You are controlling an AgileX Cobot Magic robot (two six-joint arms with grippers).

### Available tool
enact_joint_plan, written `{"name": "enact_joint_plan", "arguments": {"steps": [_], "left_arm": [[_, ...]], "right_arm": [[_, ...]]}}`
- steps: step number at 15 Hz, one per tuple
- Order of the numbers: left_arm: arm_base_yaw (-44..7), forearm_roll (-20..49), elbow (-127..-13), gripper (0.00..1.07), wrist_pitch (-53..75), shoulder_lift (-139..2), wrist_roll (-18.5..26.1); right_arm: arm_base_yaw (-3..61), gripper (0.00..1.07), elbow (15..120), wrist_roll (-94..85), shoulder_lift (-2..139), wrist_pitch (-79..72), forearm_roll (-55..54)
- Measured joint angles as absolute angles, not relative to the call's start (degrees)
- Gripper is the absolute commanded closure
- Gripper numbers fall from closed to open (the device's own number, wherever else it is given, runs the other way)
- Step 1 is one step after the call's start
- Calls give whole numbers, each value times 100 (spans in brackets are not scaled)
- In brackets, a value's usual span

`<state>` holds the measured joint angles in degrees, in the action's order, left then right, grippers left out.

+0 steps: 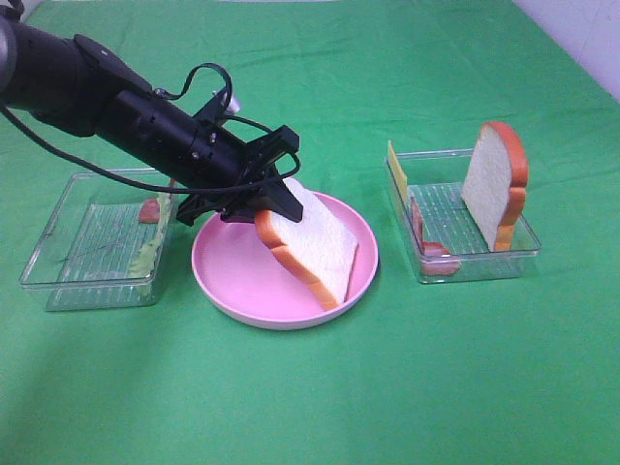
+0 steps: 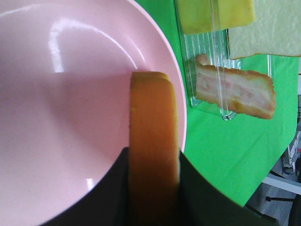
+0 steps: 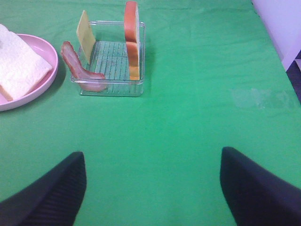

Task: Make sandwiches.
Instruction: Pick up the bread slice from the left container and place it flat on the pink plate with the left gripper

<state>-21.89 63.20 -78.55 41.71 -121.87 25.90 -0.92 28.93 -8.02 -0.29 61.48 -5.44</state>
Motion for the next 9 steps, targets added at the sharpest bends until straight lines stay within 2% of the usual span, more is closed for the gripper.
{"name": "enact_joint_plan", "arguments": {"steps": [1, 2, 3, 4, 5, 7, 9], "left_arm": [[-2189, 6320, -7855, 88, 4171, -12187, 2590], [-2189, 6285, -7855, 53, 4171, -12187, 2722], [-2189, 6257, -7855, 37, 4165, -12187, 2796], [-2189, 6211, -7890, 28, 4165, -12187, 2871], [-2189, 6148, -7993, 21, 4246, -12187, 3002], [-2189, 5747, -8348, 19, 4566, -12193, 3088], [-2206, 5042, -8755, 19, 4836, -12193, 2693]], "right_arm": [[-92, 33, 2893, -802, -29, 6148, -544], [-92, 33, 2893, -802, -29, 6148, -544], [-92, 33, 2893, -802, -29, 6148, -544], [-92, 33, 2893, -802, -29, 6148, -544], [-92, 33, 2893, -802, -29, 6148, -544], [-92, 33, 2893, -802, -29, 6148, -544], [-92, 33, 2893, -802, -29, 6148, -544]]}}
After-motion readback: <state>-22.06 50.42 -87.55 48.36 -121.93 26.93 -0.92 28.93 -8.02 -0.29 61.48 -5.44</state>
